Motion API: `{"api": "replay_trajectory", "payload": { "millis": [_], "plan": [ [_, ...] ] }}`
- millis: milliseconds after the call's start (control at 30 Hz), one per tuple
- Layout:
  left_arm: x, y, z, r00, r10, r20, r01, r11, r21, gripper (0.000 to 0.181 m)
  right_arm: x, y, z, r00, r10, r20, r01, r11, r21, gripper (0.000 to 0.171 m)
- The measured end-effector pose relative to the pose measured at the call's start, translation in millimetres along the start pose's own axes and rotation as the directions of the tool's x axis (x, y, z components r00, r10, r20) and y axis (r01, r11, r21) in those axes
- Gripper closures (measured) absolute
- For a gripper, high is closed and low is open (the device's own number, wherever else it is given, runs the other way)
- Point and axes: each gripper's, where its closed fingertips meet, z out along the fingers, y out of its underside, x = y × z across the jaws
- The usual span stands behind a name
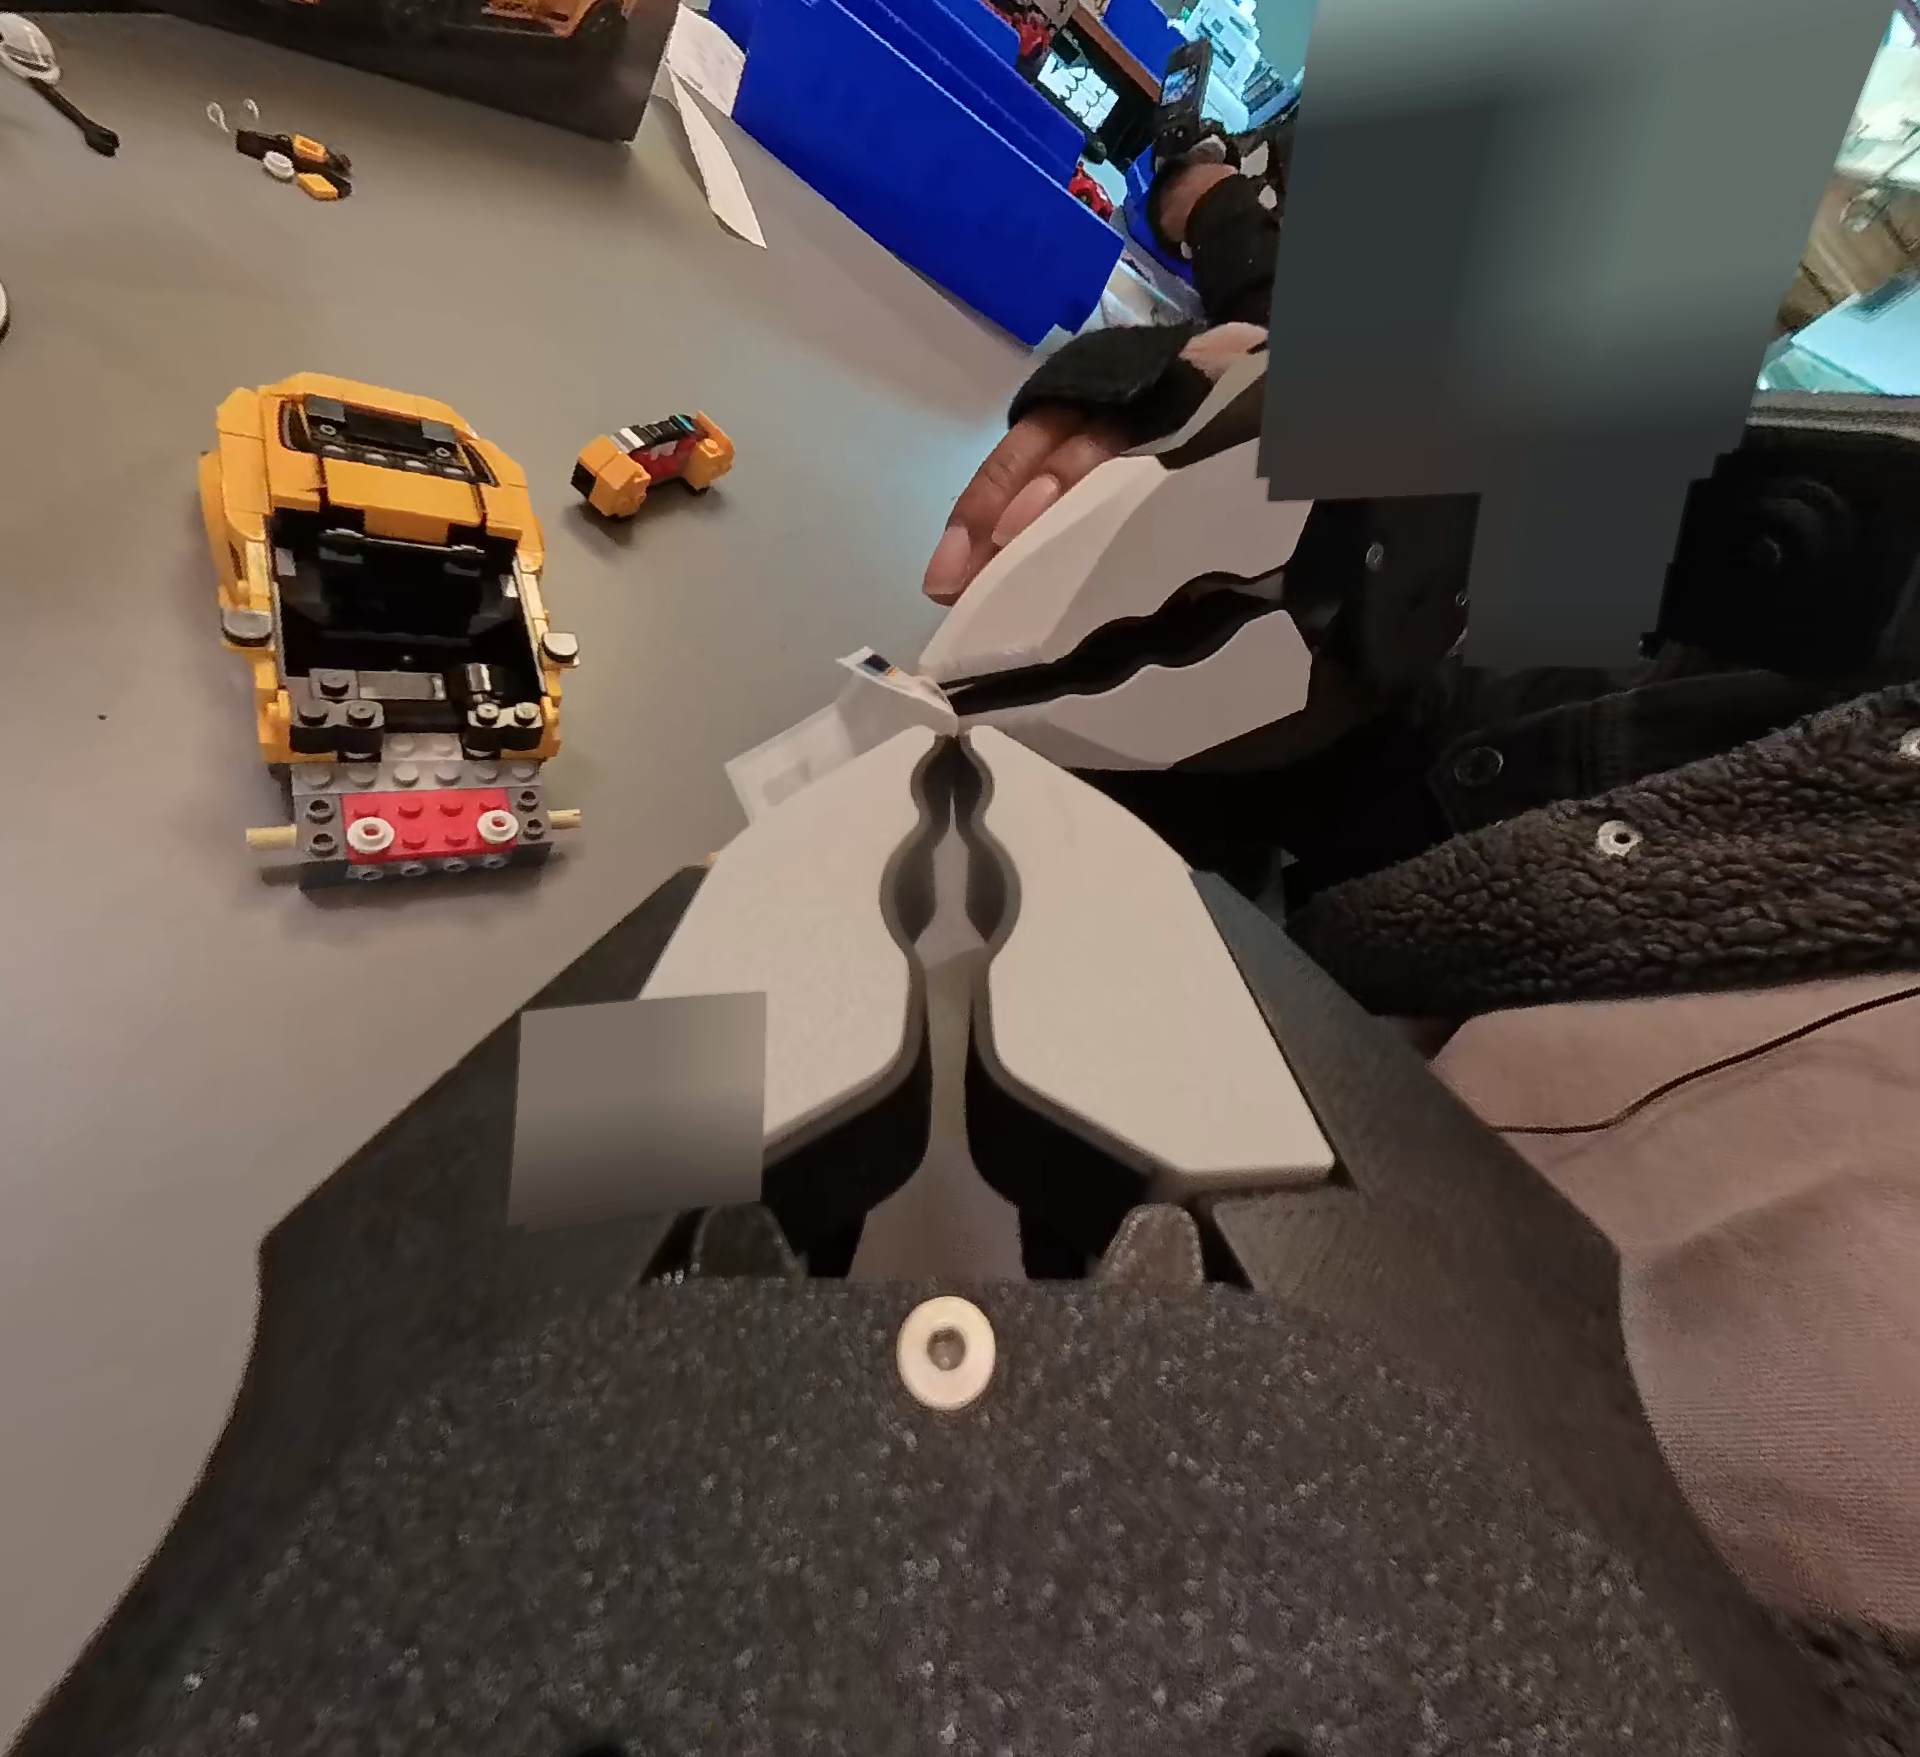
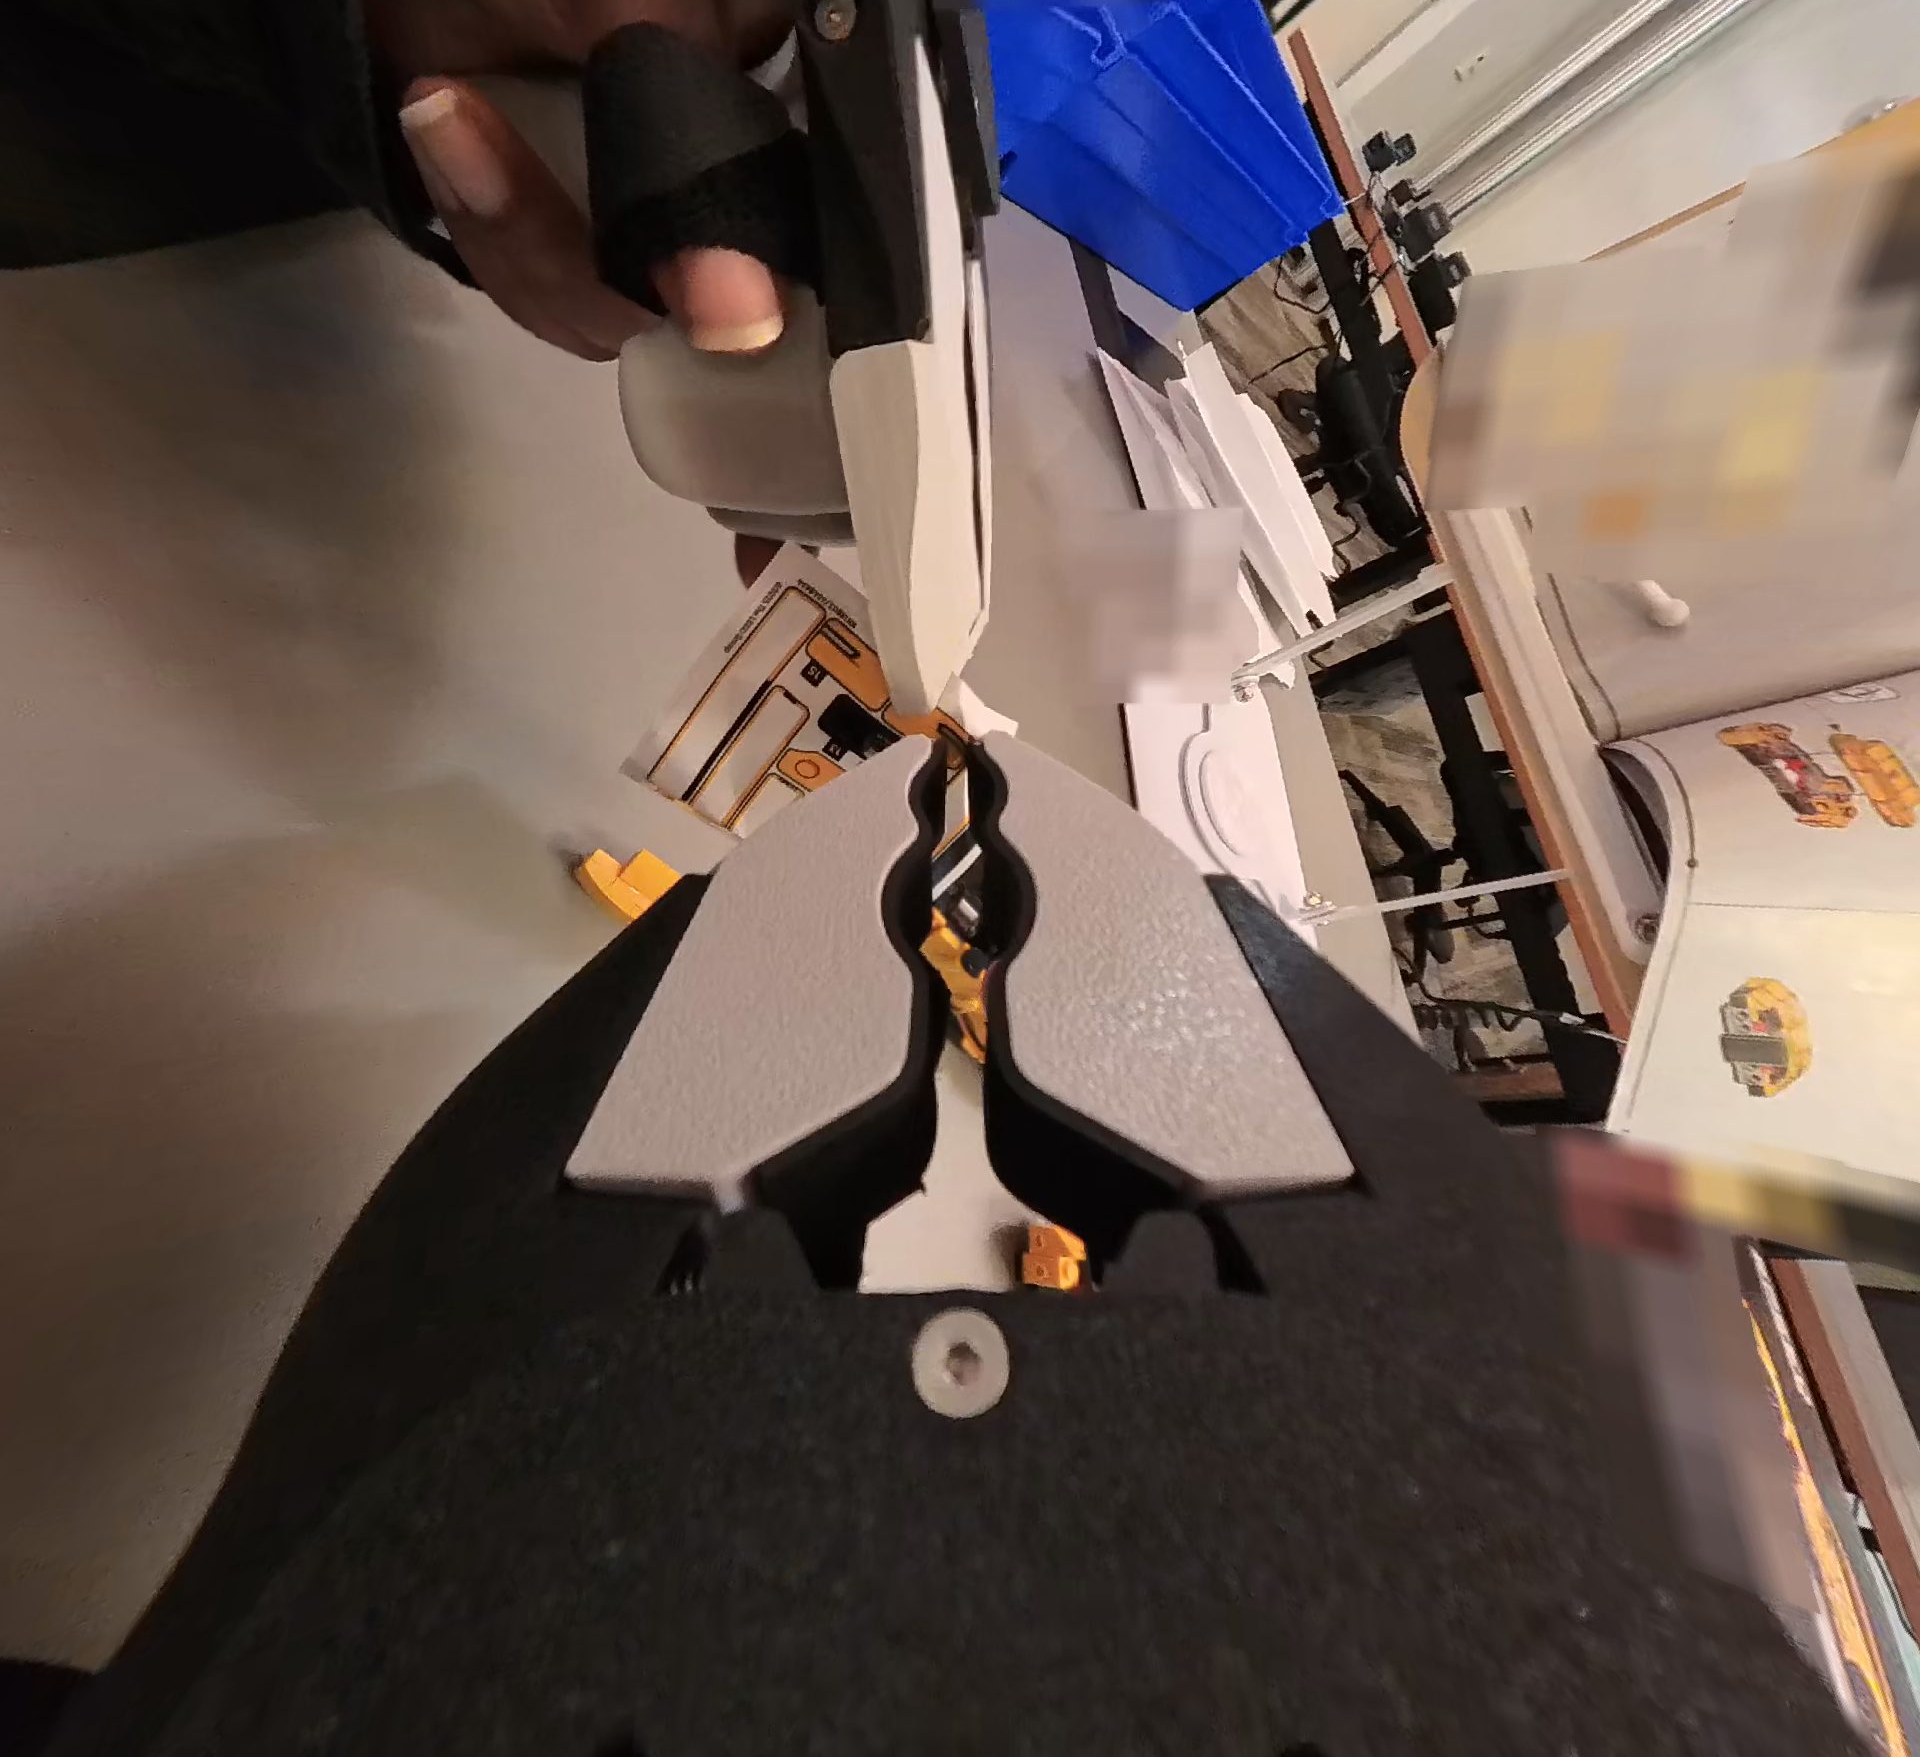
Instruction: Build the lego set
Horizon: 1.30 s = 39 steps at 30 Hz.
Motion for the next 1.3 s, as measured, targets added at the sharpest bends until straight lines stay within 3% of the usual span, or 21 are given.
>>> {"api": "replay_trajectory", "payload": {
  "millis": [133,600,1300],
  "plan": [
    [0.4,2.3,0.9,0.999,0.034,0.014,-0.033,0.999,-0.017,0.181,-1.4,0.7,0.4,1.0,0.002,0.01,-0.002,1.0,0.001,0.169],
    [-6.8,-4.9,-3.2,0.987,-0.155,-0.042,0.157,0.986,0.048,0.181,4.4,-4.6,-1.4,0.988,-0.129,-0.082,0.13,0.991,0.006,0.171],
    [-10.6,-7.4,-5.4,0.982,-0.182,-0.044,0.185,0.98,0.073,0.181,3.9,4.1,2.6,0.993,-0.099,-0.071,0.097,0.995,-0.029,0.171]
  ]
}}
